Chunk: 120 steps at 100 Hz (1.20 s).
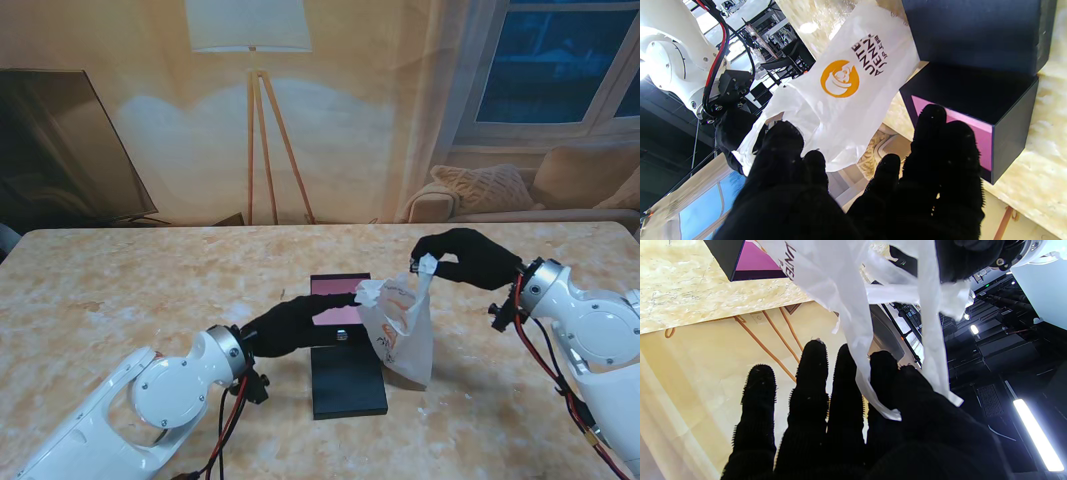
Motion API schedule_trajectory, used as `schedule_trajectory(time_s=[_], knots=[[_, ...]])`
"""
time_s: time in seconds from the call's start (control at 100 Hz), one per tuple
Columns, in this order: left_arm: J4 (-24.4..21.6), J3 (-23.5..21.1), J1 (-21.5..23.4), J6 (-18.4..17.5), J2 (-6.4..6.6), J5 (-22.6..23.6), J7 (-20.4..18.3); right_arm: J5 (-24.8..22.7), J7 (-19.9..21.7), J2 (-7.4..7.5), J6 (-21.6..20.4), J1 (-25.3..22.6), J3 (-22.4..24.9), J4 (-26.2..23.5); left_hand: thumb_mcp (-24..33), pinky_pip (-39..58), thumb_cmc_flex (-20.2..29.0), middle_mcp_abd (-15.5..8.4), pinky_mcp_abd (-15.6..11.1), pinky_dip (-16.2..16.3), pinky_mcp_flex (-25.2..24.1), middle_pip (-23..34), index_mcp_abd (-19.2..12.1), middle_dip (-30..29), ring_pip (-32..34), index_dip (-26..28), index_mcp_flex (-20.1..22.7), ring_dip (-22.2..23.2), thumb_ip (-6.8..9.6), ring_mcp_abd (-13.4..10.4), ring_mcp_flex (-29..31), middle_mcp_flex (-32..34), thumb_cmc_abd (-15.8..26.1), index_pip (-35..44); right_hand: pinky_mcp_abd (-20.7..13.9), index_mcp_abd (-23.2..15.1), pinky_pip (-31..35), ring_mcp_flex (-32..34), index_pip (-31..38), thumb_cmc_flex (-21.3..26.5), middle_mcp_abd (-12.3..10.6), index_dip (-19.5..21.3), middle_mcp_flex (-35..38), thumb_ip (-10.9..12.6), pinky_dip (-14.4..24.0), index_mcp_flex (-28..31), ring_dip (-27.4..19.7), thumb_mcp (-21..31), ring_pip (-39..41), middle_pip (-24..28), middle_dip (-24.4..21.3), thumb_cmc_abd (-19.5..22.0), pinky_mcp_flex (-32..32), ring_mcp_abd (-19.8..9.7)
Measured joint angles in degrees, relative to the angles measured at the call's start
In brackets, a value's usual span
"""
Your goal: Pack mini donuts into a plastic bag, tie the opening and put the bag into the gift box
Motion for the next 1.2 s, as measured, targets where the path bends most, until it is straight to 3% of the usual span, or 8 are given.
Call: schedule_trajectory(time_s=[0.21,0.37,0.47,0.56,0.61,0.74,1.02,1.2], knots=[[0.0,0.8,-1.2,-0.8,-0.36,0.1,1.1,0.1,0.3,0.04,0.2,0.2,-0.5,0.1,0.0,-8.8,0.0,-5.1,-0.2,-1.6,-8.2,-1.2,0.3,-2.9,-12.0,1.3,0.0,-7.7,0.0,0.2,-11.6,-5.0,0.0,0.0,0.0,0.0,0.0,0.0,0.0,0.0,0.0,0.0,0.0,0.0,0.0,0.0,0.0,0.0,0.0,0.0,0.0,0.0,0.0,0.0],[0.3,2.0,-2.7,-2.0,-0.36,-1.4,0.7,0.0,0.2,0.03,0.3,0.2,-0.5,0.1,0.0,-20.9,0.0,-10.2,-2.3,-5.3,-15.5,-1.0,2.1,-3.6,-21.3,1.9,0.2,-13.4,0.0,-3.5,-20.8,-6.9,0.7,0.0,0.0,0.0,0.0,0.0,0.0,0.0,0.0,0.0,0.0,0.0,0.0,0.0,0.0,0.0,0.0,0.0,0.0,0.0,0.0,0.0],[0.6,3.1,-3.6,-2.0,-0.38,-1.5,0.7,0.0,0.1,0.02,0.4,0.2,-0.6,0.1,0.0,-23.4,0.0,-11.5,-2.4,-5.9,-16.7,-1.3,3.0,-4.2,-22.7,2.5,0.8,-14.3,0.0,-4.0,-22.5,-6.9,0.7,0.2,0.0,0.0,0.0,0.0,0.0,0.0,0.0,0.0,0.0,0.0,0.0,0.0,0.0,0.0,0.0,0.0,0.0,0.0,0.0,0.0],[0.8,4.0,-4.4,-0.7,-0.46,-1.5,0.7,0.0,0.1,0.02,0.6,0.2,-0.7,0.1,0.0,-24.1,0.0,-10.9,-2.4,-6.0,-16.7,-1.6,4.5,-4.2,-22.7,2.5,0.8,-14.4,0.0,-4.0,-22.8,-6.9,0.7,0.2,0.0,0.0,0.0,0.0,0.0,0.0,0.0,0.0,0.0,0.0,0.0,0.0,0.0,0.0,0.0,0.0,0.0,0.0,0.0,0.0],[0.9,4.2,-4.7,0.1,-0.56,-1.5,0.6,0.0,0.1,0.01,0.6,0.2,-0.7,0.1,0.0,-24.1,0.0,-8.1,-2.4,-6.0,-16.4,-1.1,6.8,-4.2,-22.6,3.2,2.1,-14.4,0.0,-4.0,-22.2,-6.9,0.7,0.8,0.0,0.0,0.0,0.0,0.0,0.0,0.0,0.0,0.0,0.0,0.0,0.0,0.0,0.0,0.0,0.0,0.0,0.0,0.0,0.0],[0.9,3.4,-4.0,0.4,-1.15,0.1,2.7,-0.2,-0.1,-0.02,0.6,0.2,-0.7,0.1,0.0,-22.2,1.4,-4.8,-2.4,-4.7,-14.9,0.5,11.0,-1.5,-19.6,7.1,5.0,-12.2,0.0,-4.0,-19.8,-6.0,0.7,4.2,0.0,0.0,0.0,0.0,0.0,0.0,0.0,0.0,0.0,0.0,0.0,0.0,0.0,0.0,0.0,0.0,0.0,0.0,0.0,0.0],[0.3,-0.5,-1.8,-0.3,-1.33,0.8,2.2,-0.3,-0.3,-0.07,1.5,0.2,-0.7,0.0,0.0,-18.2,2.8,-3.6,-2.4,-3.9,-12.2,3.6,15.6,1.5,-14.5,12.7,12.7,-8.6,0.0,-4.0,-14.1,0.7,0.7,9.0,0.0,0.0,0.0,0.0,-0.1,0.0,0.0,0.1,0.0,0.0,0.0,0.2,0.0,0.0,0.0,0.0,0.0,-0.1,0.0,0.1],[0.4,-2.7,-0.4,-0.2,-1.09,-2.4,0.9,-0.3,-0.3,-0.07,1.8,0.5,-0.9,0.1,0.0,-16.9,2.9,-3.5,-2.3,-3.8,-11.1,4.4,16.2,2.9,-12.9,13.4,14.2,-6.9,0.0,-3.9,-11.5,3.8,0.6,10.2,0.0,0.0,0.0,0.0,-0.1,0.0,0.0,0.1,0.0,0.0,0.0,0.2,0.0,0.0,0.0,0.0,0.0,-0.1,0.0,0.1]])
